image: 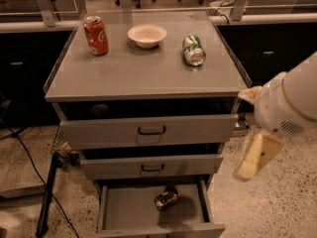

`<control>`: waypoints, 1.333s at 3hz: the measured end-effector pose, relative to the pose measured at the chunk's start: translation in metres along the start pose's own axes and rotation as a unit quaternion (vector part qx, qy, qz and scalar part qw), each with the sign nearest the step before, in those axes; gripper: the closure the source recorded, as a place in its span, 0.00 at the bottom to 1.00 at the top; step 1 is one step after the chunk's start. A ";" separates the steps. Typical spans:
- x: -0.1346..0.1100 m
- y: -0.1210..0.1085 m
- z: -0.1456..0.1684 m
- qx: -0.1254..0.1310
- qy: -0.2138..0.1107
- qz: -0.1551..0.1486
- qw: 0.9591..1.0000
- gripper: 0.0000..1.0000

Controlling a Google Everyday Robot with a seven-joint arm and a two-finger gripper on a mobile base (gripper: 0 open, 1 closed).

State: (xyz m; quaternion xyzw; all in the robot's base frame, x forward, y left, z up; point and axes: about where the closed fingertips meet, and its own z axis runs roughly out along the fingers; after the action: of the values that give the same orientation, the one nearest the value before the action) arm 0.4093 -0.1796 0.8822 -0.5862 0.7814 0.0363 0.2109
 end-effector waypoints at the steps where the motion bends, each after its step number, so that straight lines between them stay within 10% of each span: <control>1: 0.009 0.031 0.062 -0.010 -0.022 0.020 1.000 0.00; 2: 0.021 0.066 0.155 -0.032 -0.031 0.050 0.998 0.00; 4: 0.019 0.058 0.150 -0.013 -0.035 0.048 0.998 0.00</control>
Offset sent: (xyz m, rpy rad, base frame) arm -0.0226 0.0753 -0.2561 0.1512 0.1079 -0.1032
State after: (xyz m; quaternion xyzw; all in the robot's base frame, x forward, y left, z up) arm 0.3945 -0.1329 0.7276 -0.5491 0.8002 0.0772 0.2286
